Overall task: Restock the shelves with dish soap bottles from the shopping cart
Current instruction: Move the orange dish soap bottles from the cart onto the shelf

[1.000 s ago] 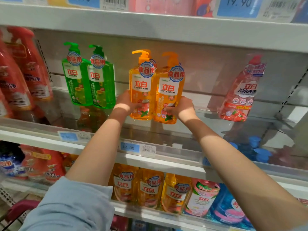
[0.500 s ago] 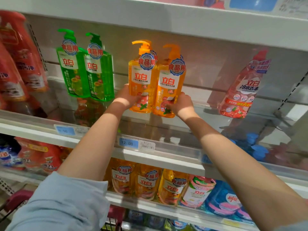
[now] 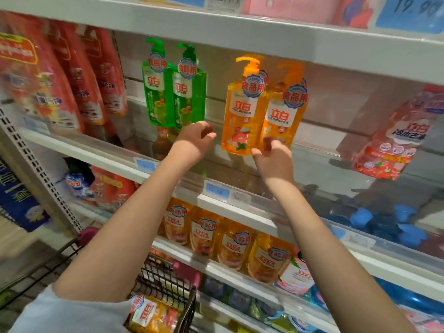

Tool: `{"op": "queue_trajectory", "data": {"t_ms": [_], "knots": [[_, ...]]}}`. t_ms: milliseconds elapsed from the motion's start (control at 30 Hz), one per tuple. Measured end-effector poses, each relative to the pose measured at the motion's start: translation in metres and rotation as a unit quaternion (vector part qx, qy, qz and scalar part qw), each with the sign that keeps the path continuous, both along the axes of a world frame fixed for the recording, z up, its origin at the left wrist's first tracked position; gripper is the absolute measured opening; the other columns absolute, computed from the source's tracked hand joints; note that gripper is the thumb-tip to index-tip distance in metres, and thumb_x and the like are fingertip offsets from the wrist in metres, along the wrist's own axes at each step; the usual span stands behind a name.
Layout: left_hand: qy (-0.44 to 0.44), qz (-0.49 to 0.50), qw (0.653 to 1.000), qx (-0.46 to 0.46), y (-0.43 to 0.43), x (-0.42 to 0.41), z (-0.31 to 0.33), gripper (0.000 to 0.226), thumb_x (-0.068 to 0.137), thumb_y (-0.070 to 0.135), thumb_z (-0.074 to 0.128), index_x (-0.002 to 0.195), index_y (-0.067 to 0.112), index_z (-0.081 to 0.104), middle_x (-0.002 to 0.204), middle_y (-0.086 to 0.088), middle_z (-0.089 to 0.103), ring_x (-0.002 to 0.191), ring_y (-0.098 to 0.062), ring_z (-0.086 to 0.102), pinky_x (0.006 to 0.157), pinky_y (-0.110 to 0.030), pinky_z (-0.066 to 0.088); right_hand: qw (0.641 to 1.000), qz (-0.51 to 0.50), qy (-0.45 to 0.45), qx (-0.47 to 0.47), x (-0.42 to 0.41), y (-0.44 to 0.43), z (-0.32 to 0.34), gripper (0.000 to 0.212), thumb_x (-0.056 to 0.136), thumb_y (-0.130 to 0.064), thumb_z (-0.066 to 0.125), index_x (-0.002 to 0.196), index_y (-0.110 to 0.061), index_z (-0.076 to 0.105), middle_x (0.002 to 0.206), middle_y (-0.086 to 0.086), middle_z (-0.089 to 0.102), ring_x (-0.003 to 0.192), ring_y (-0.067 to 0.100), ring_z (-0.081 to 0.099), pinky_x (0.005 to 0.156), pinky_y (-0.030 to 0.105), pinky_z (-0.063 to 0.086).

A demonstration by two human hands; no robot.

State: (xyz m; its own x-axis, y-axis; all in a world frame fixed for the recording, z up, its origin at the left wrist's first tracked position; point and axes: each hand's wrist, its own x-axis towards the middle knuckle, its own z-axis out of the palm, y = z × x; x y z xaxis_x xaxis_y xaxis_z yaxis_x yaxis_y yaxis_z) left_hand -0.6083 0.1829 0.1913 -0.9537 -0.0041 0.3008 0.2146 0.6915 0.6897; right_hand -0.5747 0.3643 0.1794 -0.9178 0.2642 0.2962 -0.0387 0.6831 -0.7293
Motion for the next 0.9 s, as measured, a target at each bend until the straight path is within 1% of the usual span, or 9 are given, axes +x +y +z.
{"op": "queue_trajectory", "data": {"t_ms": [67, 133, 233, 300, 400, 500, 633, 733, 900], "knots": [[0.037, 0.014, 0.999, 0.019, -0.015, 0.025, -0.005, 0.027, 0.095, 0.023, 0.054, 0.118, 0.011, 0.062, 0.115, -0.006, 0.065, 0.106, -0.02, 0.059, 0.087, -0.024, 0.043, 0.999, 0.03, 0.012, 0.002, 0.013, -0.023, 0.002, 0.031, 0.092, -0.025, 0.057, 0.122, -0.014, 0.059, 0.121, 0.004, 0.061, 0.111, 0.022, 0.056, 0.095, 0.032, 0.044], [0.075, 0.036, 0.996, 0.031, -0.033, 0.056, -0.014, 0.023, 0.095, 0.022, 0.054, 0.113, 0.011, 0.065, 0.109, -0.002, 0.065, 0.099, -0.012, 0.057, 0.083, -0.02, 0.04, 0.996, 0.083, 0.036, -0.02, 0.03, -0.046, -0.002, 0.023, 0.093, -0.021, 0.055, 0.112, -0.014, 0.065, 0.105, 0.0, 0.065, 0.097, 0.016, 0.058, 0.083, 0.026, 0.044], [0.094, 0.086, 0.991, 0.052, -0.064, 0.107, -0.042, 0.019, 0.095, 0.022, 0.053, 0.109, 0.017, 0.066, 0.099, 0.01, 0.061, 0.091, -0.004, 0.054, 0.078, -0.019, 0.041, 0.975, 0.17, 0.139, -0.025, 0.058, -0.086, -0.019, 0.016, 0.091, -0.015, 0.056, 0.098, -0.008, 0.069, 0.091, 0.005, 0.069, 0.083, 0.015, 0.06, 0.075, 0.028, 0.047], [0.069, 0.137, 0.985, 0.08, -0.087, 0.14, -0.072, 0.017, 0.095, 0.023, 0.053, 0.107, 0.022, 0.065, 0.096, 0.013, 0.061, 0.087, -0.003, 0.056, 0.074, -0.018, 0.043, 0.956, 0.238, 0.17, -0.011, 0.075, -0.116, -0.04, 0.015, 0.088, -0.011, 0.057, 0.091, -0.006, 0.07, 0.087, 0.005, 0.069, 0.08, 0.016, 0.062, 0.073, 0.028, 0.048], [-0.027, 0.229, 0.968, 0.096, -0.115, 0.19, -0.131, 0.017, 0.095, 0.024, 0.053, 0.107, 0.021, 0.064, 0.099, 0.011, 0.061, 0.09, -0.004, 0.057, 0.071, -0.015, 0.039, 0.933, 0.325, 0.151, 0.031, 0.1, -0.156, -0.088, 0.014, 0.084, -0.011, 0.058, 0.087, -0.005, 0.07, 0.084, 0.006, 0.07, 0.078, 0.019, 0.064, 0.073, 0.025, 0.046], [-0.143, 0.306, 0.936, 0.096, -0.136, 0.242, -0.195, 0.02, 0.096, 0.022, 0.052, 0.11, 0.014, 0.064, 0.096, 0.008, 0.059, 0.092, -0.013, 0.058, 0.074, -0.022, 0.038, 0.903, 0.422, 0.013, 0.077, 0.126, -0.186, -0.142, 0.016, 0.089, -0.013, 0.056, 0.093, -0.005, 0.07, 0.091, 0.007, 0.07, 0.085, 0.023, 0.064, 0.076, 0.03, 0.047], [-0.282, 0.362, 0.879, 0.133, -0.154, 0.312, -0.272, 0.019, 0.095, 0.018, 0.053, 0.106, 0.007, 0.064, 0.096, -0.005, 0.064, 0.096, -0.028, 0.062, 0.077, -0.033, 0.048, 0.814, 0.521, -0.176, 0.189, 0.159, -0.22, -0.212, 0.02, 0.092, -0.022, 0.052, 0.101, -0.014, 0.067, 0.101, 0.005, 0.066, 0.096, 0.024, 0.06, 0.079, 0.033, 0.046], [-0.367, 0.385, 0.832, 0.159, -0.162, 0.355, -0.323, 0.03, 0.09, 0.022, 0.055, 0.112, 0.002, 0.062, 0.108, -0.021, 0.065, 0.103, -0.034, 0.061, 0.086, -0.039, 0.048, 0.738, 0.57, -0.258, 0.254, 0.183, -0.242, -0.255, 0.023, 0.091, -0.021, 0.054, 0.107, -0.009, 0.065, 0.108, 0.011, 0.064, 0.105, 0.028, 0.057, 0.082, 0.035, 0.045], [-0.462, 0.409, 0.763, 0.192, -0.163, 0.413, -0.377, 0.045, 0.092, 0.027, 0.047, 0.133, 0.008, 0.049, 0.129, -0.016, 0.055, 0.117, -0.031, 0.054, 0.094, -0.035, 0.045, 0.624, 0.62, -0.329, 0.345, 0.223, -0.268, -0.318, 0.024, 0.089, -0.021, 0.055, 0.105, -0.004, 0.058, 0.109, 0.02, 0.061, 0.104, 0.033, 0.058, 0.079, 0.035, 0.046]]}}
